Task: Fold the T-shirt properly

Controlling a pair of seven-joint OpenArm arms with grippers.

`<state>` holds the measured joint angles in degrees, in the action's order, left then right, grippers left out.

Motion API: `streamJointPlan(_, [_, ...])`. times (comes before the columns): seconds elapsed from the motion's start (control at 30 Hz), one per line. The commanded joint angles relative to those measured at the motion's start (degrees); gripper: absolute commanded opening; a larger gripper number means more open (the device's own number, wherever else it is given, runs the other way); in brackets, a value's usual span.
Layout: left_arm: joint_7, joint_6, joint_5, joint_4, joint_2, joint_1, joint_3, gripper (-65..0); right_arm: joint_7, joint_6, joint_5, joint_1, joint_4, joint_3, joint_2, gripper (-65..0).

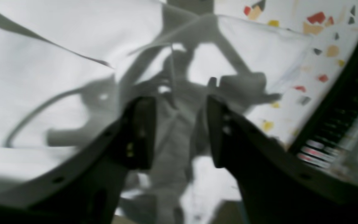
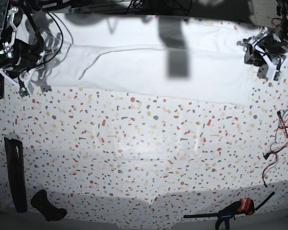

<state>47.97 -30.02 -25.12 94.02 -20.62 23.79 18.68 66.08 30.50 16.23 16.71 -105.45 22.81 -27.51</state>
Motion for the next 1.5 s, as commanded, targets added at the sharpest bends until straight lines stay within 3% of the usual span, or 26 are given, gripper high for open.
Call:
streamJointPlan(0.0, [3.43, 0.90, 2.60, -0.17, -0.50, 0.66, 0.02, -45.8, -0.48, 0.09, -2.19, -0.31, -0.81, 0.44, -1.77, -36.8])
streamJointPlan(0.1, [3.43, 0.90, 2.60, -0.17, -0.50, 0.66, 0.02, -45.8, -1.40, -0.94, -10.29, -0.83, -0.83, 0.50, -4.09, -36.8])
streamJointPlan(0.17, [3.43, 0.90, 2.60, -0.17, -0.50, 0.66, 0.02, -45.8, -2.10, -5.27, -14.32, -1.18, -1.05, 1.01, -5.99, -36.9])
streamJointPlan(0.23, [3.41, 0.90, 2.58, -0.17, -0.50, 0.66, 0.02, -45.8, -4.74, -7.61, -13.42, -1.62, -2.19, 2.43, -7.48, -36.9])
streamJointPlan(0.3, [3.43, 0.90, 2.60, -0.17, -0.50, 0.66, 0.02, -45.8, -8.15, -7.56, -8.13, -1.66, -4.39, 4.39, -7.91, -36.9])
streamJointPlan(0.37, [3.41, 0.90, 2.58, -0.17, -0.50, 0.66, 0.02, -45.8, -10.60, -6.21, 0.00, -1.62, -6.88, 5.66, -7.87, -37.0])
streamJointPlan(0.5, [3.41, 0.90, 2.60, -0.17, -0.50, 0.66, 0.02, -45.8, -10.14, 5.09, 14.88, -1.60, -8.09, 5.66, -6.56, -37.0])
streamJointPlan(0.57, [3.41, 0.90, 2.58, -0.17, -0.50, 0.66, 0.02, -45.8, -6.49, 9.50, 19.74, -1.60, -8.09, 5.66, -4.48, -37.0])
streamJointPlan(0.67, [3.41, 0.90, 2.56, -0.17, -0.50, 0.66, 0.02, -45.8, -1.42, 9.50, 20.94, -1.25, -8.09, 5.66, -0.72, -37.0])
streamJointPlan(0.87, [5.64, 0.85, -0.92, -0.15, -0.50, 0.66, 0.02, -45.8, -1.75, 9.50, 19.61, 4.17, -8.04, 5.66, 3.26, -37.0])
streamJointPlan(1.03, [5.79, 0.81, -1.95, -0.15, -0.50, 0.61, 0.02, -45.8, -6.93, 9.50, 14.99, 7.61, -6.56, 5.66, 4.87, -37.0])
streamJointPlan(1.47, [8.00, 0.83, -1.90, -0.44, -0.48, -2.45, 0.02, -45.8, -8.17, 9.50, 14.34, 0.11, 7.28, 4.59, 6.10, -37.0])
